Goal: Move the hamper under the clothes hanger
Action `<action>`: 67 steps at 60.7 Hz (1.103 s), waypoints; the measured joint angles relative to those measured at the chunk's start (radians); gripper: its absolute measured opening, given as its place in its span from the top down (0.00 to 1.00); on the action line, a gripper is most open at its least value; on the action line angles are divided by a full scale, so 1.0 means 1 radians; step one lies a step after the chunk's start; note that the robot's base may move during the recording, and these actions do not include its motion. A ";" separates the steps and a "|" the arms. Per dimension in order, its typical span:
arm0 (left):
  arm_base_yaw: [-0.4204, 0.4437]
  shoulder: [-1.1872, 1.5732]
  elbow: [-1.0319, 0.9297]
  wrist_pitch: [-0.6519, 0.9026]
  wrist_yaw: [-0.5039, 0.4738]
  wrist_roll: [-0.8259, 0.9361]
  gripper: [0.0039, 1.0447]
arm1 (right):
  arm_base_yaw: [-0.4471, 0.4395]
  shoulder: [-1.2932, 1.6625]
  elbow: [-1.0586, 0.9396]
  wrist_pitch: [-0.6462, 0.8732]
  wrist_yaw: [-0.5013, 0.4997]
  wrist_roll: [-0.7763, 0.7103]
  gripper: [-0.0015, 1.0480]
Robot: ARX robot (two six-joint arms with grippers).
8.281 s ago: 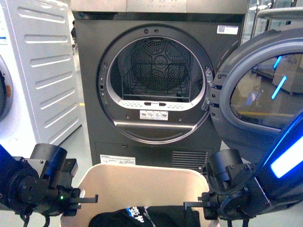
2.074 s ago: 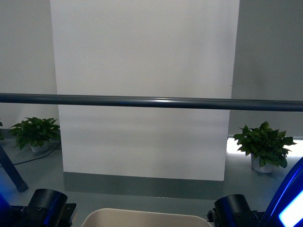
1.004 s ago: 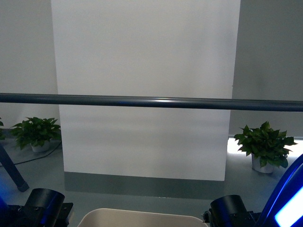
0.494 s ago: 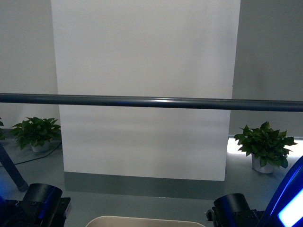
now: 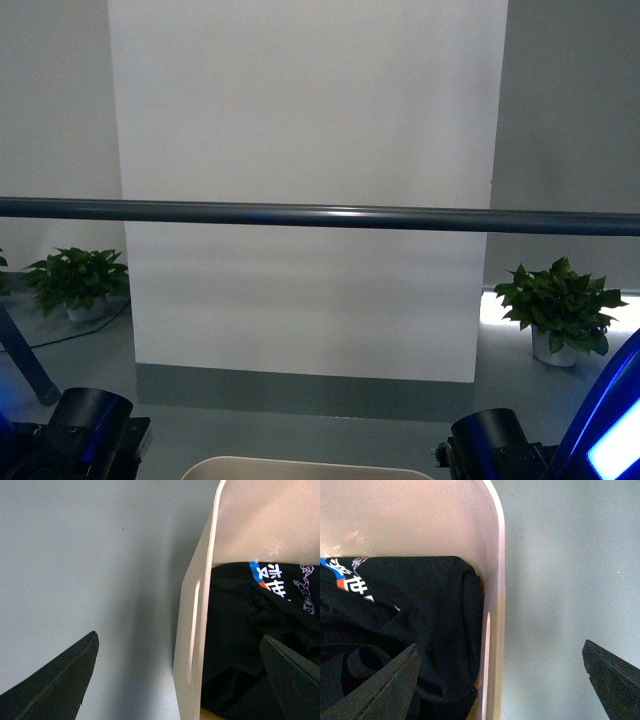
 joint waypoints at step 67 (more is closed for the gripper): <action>0.042 -0.112 0.256 0.233 0.595 -0.009 0.06 | -0.139 -0.176 0.046 0.570 -0.404 -0.029 0.08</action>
